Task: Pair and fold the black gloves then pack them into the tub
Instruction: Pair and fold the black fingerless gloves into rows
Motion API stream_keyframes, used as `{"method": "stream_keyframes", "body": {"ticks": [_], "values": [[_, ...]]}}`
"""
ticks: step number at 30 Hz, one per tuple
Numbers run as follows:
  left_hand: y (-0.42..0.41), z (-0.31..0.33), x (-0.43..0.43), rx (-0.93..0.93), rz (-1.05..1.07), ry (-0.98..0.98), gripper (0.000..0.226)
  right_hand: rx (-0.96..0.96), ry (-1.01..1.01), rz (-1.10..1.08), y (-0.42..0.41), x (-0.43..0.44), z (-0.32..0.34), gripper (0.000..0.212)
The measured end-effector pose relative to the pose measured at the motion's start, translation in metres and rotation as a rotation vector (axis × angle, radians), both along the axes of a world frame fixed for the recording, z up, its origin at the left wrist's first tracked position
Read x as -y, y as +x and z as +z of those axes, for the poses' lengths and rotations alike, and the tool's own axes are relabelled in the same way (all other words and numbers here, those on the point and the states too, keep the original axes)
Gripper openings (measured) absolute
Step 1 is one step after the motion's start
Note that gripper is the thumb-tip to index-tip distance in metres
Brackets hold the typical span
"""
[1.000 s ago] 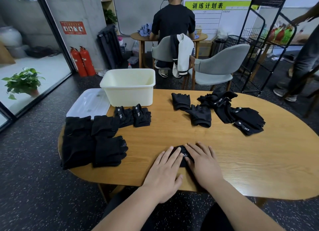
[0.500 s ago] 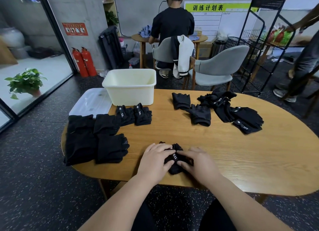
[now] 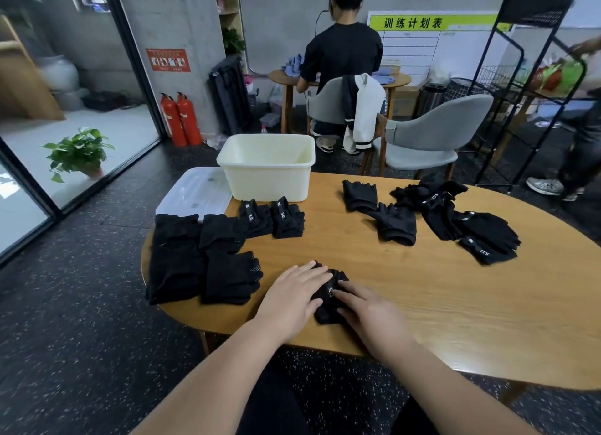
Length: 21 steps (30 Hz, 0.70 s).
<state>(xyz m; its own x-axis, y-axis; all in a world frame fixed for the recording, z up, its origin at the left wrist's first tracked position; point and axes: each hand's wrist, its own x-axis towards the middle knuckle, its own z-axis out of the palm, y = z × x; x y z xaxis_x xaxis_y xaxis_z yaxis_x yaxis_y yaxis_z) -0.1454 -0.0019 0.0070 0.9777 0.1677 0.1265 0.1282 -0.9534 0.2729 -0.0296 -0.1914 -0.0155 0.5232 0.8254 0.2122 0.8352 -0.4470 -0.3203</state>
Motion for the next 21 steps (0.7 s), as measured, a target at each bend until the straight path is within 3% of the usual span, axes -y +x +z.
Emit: {"method": "stream_keyframes", "body": {"ticks": [6, 11, 15, 21], "values": [[-0.025, 0.017, -0.04, 0.047, 0.181, 0.206, 0.053, -0.048, -0.104, 0.045, -0.011, -0.043, 0.011, 0.046], [-0.045, 0.018, -0.068, -0.23, 0.424, 0.216, 0.075, -0.07, -0.263, 0.108, -0.016, -0.084, 0.021, 0.061], [-0.061, 0.007, -0.081, -0.343, 0.406, 0.165, 0.08, -0.048, -0.364, 0.153, -0.016, -0.109, 0.026, 0.067], [-0.071, -0.003, -0.089, -0.31, 0.339, 0.163, 0.082, -0.041, -0.408, 0.168, -0.014, -0.137, 0.027, 0.069]]}}
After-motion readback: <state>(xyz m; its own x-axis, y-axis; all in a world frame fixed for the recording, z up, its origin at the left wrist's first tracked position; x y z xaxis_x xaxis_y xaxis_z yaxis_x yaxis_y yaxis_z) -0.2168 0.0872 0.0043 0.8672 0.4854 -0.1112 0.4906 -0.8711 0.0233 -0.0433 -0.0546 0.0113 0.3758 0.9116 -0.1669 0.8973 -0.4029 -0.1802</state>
